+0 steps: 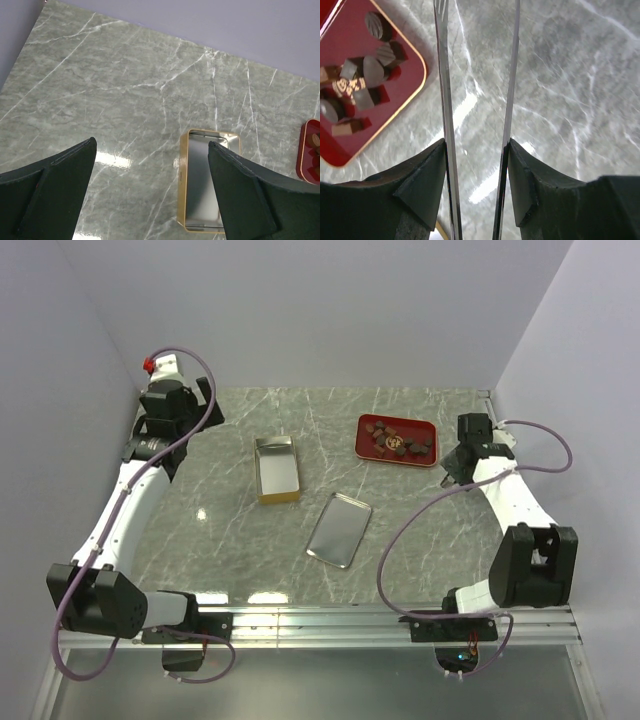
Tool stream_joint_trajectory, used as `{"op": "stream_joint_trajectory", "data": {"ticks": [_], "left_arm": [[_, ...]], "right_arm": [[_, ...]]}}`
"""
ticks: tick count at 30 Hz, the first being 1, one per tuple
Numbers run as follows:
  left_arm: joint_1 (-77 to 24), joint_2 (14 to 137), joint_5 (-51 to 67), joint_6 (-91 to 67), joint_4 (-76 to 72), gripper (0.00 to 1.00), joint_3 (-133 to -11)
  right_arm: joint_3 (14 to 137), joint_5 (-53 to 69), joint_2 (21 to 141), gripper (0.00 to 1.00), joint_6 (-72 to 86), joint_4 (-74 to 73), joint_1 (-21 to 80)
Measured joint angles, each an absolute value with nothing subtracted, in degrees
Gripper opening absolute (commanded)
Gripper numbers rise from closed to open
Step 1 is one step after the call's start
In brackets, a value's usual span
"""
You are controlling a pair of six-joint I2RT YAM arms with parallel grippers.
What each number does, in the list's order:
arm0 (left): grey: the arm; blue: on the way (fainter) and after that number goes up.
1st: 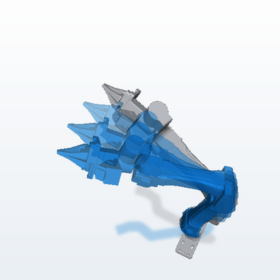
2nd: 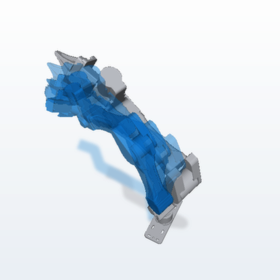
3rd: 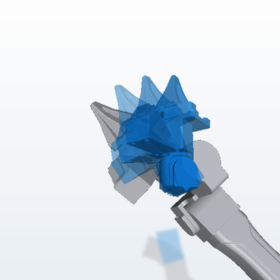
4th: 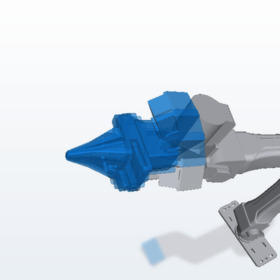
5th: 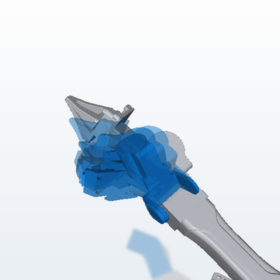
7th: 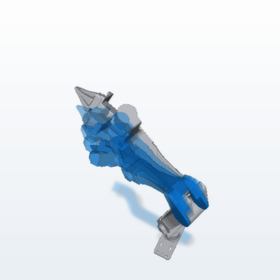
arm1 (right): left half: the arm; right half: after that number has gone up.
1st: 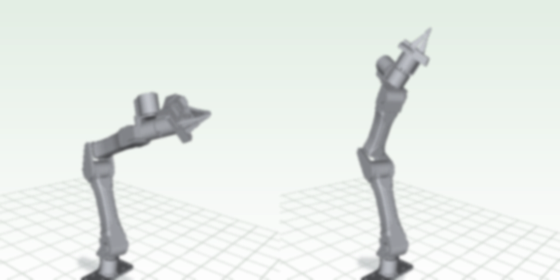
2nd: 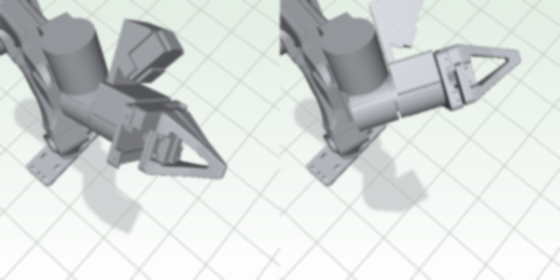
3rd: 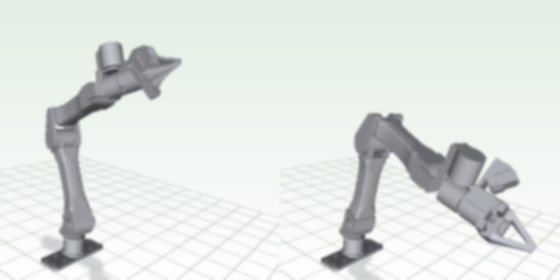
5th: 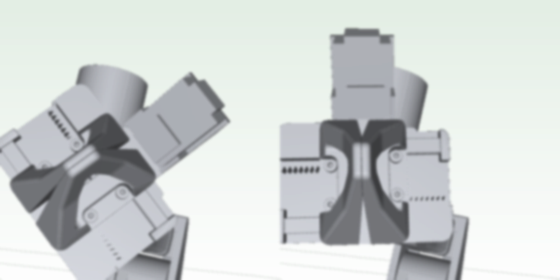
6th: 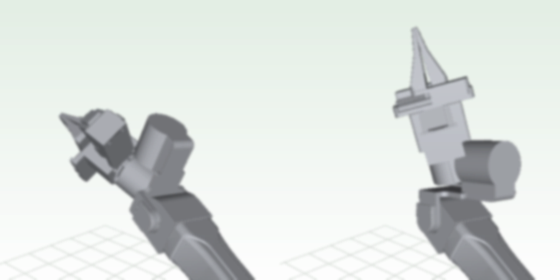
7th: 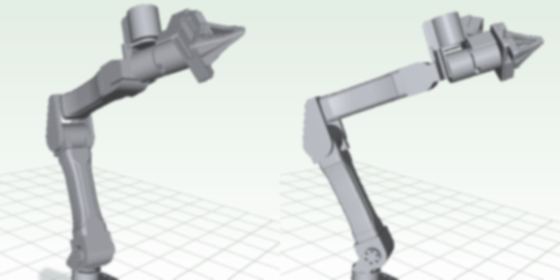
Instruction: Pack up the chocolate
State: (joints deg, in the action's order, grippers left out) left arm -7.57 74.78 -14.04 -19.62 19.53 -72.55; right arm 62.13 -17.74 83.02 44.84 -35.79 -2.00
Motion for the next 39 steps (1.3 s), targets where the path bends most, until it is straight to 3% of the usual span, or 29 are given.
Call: {"op": "stream_joint_trajectory", "data": {"ticks": [13, 27, 39], "left_arm": [[-7.57, 67.48, -13.41, -19.18, 19.55, 0.99, -67.07], [-7.6, 64.86, -13.8, -18.7, 19.75, 0.99, -65.14], [-7.6, 64.64, -13.8, -18.7, 20.01, 0.99, -64.97]], "right_arm": [[67.35, -9.19, 74.85, 0.55, 37.56, -39.24, 2.44], [70.72, 12.49, 80.58, 0.53, 27.2, -35.59, 10.24], [71.33, 12.88, 84.14, 0.54, 19.77, -37.32, 11.18]]}}
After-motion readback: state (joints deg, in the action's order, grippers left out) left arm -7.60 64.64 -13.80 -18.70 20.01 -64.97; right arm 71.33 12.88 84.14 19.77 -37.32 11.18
